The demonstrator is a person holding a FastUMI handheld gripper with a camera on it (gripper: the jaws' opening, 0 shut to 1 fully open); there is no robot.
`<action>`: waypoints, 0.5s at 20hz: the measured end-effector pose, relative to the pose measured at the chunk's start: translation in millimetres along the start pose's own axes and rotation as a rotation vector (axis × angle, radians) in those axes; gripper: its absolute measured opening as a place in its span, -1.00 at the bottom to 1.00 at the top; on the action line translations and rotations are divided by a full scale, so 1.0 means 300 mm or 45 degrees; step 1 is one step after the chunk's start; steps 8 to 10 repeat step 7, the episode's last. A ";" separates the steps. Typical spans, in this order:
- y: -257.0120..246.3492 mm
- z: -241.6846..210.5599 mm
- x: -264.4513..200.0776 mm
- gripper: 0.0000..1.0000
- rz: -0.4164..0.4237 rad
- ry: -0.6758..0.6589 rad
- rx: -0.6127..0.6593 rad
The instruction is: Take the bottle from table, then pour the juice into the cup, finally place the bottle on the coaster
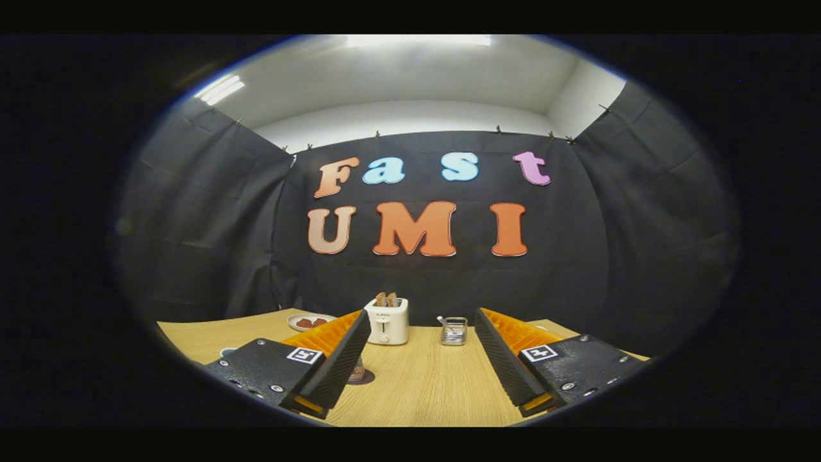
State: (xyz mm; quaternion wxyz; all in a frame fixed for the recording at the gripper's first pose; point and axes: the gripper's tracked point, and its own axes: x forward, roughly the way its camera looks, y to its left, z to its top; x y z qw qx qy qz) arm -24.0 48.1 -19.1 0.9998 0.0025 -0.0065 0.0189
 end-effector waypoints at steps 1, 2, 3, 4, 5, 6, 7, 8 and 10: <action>-0.003 0.000 0.001 0.93 -0.002 0.000 -0.001; -0.004 0.001 0.003 0.93 -0.008 -0.002 -0.005; -0.004 0.000 0.003 0.93 -0.010 -0.005 -0.008; -0.003 0.001 0.004 0.93 -0.013 -0.003 -0.009; -0.002 -0.004 0.005 0.93 -0.014 -0.001 -0.011; 0.000 -0.004 0.006 0.94 -0.015 -0.003 -0.012; -0.001 -0.004 0.008 0.93 -0.015 -0.004 -0.013; -0.001 -0.004 0.008 0.93 -0.015 -0.004 -0.013; -0.001 -0.004 0.008 0.93 -0.015 -0.004 -0.013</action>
